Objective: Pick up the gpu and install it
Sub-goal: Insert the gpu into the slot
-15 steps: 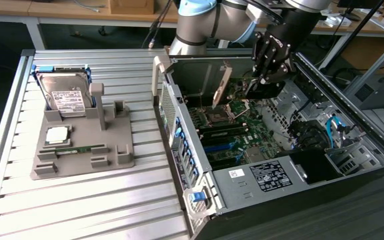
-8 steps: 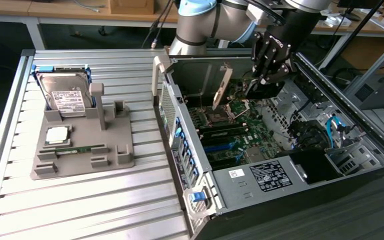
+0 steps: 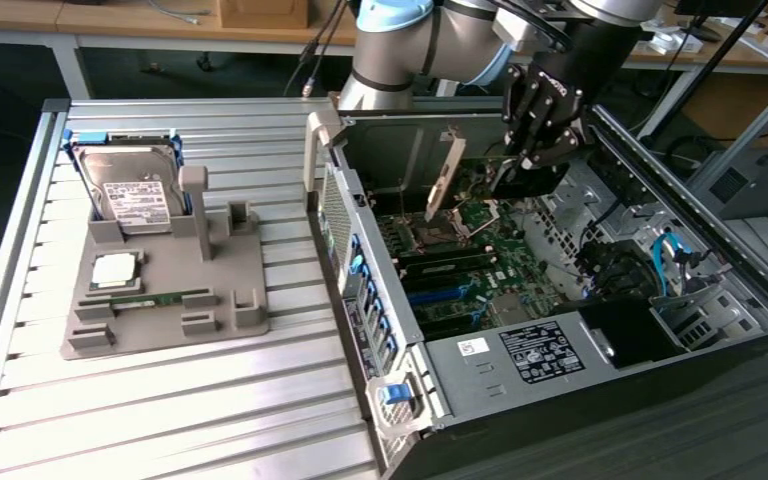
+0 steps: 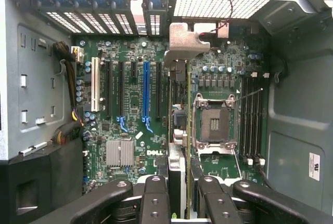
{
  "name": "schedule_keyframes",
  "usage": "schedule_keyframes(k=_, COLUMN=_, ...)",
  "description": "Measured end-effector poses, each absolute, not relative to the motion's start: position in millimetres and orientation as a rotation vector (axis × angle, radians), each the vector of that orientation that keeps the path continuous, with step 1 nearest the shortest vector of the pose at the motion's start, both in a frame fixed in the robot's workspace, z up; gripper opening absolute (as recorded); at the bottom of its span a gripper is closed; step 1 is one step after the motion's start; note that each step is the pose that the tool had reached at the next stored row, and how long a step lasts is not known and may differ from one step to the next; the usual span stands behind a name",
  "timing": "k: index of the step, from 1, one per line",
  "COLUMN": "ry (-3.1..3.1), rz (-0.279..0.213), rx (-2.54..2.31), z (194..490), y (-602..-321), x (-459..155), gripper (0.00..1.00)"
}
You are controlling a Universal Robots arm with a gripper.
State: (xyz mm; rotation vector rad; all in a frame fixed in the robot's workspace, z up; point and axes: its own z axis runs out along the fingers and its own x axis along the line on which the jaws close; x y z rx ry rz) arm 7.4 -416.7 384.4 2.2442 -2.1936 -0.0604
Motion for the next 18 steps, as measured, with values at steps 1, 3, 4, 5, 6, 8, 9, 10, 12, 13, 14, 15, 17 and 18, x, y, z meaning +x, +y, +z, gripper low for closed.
schedule_keyframes(k=1, ry=-2.193, rz=-0.060, rx=2.244, z=384.4, y=-416.9, x=7.4, gripper=0.27)
schedule_keyframes(k=3, ry=-2.193, rz=-0.060, rx=2.244, z=384.5, y=-417.1, x=7.4, gripper=0.27)
schedule_keyframes(k=4, ry=-2.193, rz=-0.060, rx=2.244, z=384.5, y=-417.2, x=7.4, gripper=0.27)
schedule_keyframes(k=5, ry=-2.193, rz=-0.060, rx=2.244, z=384.5, y=-417.2, x=7.4, gripper=0.27)
schedule_keyframes(k=6, ry=-2.193, rz=-0.060, rx=2.244, z=384.5, y=-417.2, x=7.4, gripper=0.27)
schedule_keyframes(k=8, ry=-2.193, rz=-0.060, rx=2.244, z=384.5, y=-417.2, x=7.4, gripper=0.27)
schedule_keyframes(k=9, ry=-2.193, rz=-0.060, rx=2.244, z=384.5, y=-417.2, x=7.4, gripper=0.27)
schedule_keyframes(k=10, ry=-2.193, rz=-0.060, rx=2.244, z=384.5, y=-417.2, x=7.4, gripper=0.27)
schedule_keyframes(k=12, ry=-2.193, rz=-0.060, rx=2.244, z=384.4, y=-417.5, x=7.4, gripper=0.27)
schedule_keyframes(k=13, ry=-2.193, rz=-0.060, rx=2.244, z=384.4, y=-417.7, x=7.3, gripper=0.27)
schedule_keyframes(k=14, ry=-2.193, rz=-0.060, rx=2.244, z=384.5, y=-418.1, x=7.3, gripper=0.27)
schedule_keyframes(k=15, ry=-2.193, rz=-0.060, rx=2.244, z=384.4, y=-418.6, x=7.1, gripper=0.27)
schedule_keyframes(k=17, ry=-2.193, rz=-0.060, rx=2.244, z=384.1, y=-420.4, x=6.3, gripper=0.27)
schedule_keyframes(k=18, ry=-2.193, rz=-0.060, rx=2.244, z=384.0, y=-421.0, x=6.0, gripper=0.27)
